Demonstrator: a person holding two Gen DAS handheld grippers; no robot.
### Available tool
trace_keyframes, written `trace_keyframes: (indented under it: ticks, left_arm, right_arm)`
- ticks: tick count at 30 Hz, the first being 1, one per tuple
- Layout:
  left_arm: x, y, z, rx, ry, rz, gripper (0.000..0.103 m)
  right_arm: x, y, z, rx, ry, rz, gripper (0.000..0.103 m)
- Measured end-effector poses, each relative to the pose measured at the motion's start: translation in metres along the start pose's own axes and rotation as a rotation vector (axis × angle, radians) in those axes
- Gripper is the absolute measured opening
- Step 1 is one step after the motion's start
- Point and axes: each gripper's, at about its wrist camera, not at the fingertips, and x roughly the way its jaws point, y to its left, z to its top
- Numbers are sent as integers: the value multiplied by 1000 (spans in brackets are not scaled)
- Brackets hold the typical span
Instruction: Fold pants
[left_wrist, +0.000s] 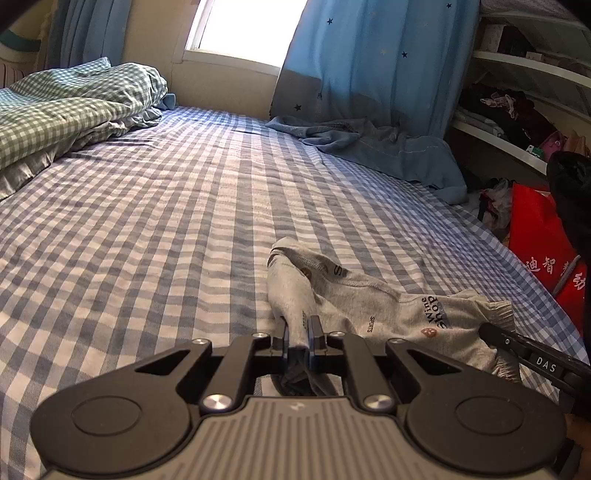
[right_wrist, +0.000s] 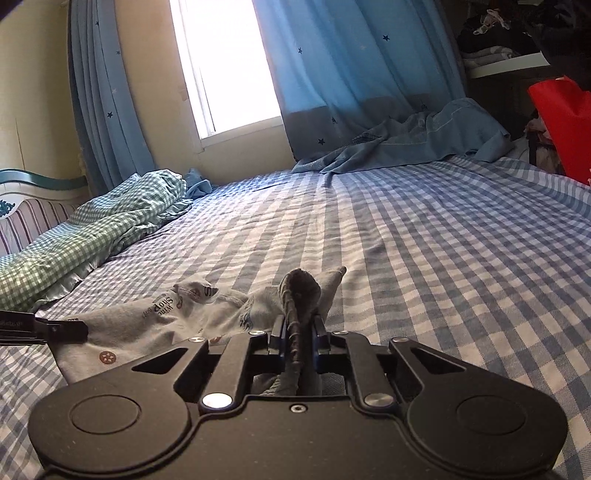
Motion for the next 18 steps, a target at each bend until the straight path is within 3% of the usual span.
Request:
trace_keyframes:
  ticks: [10,18]
  left_arm:
    - [-4,14,34,12,-58,-15,9]
    - [-4,66,73,-2,-116,59,9]
  right_arm:
    - [20,37,38,-50,-9,61,12]
    - [80,100,67,-119,-19,149,12]
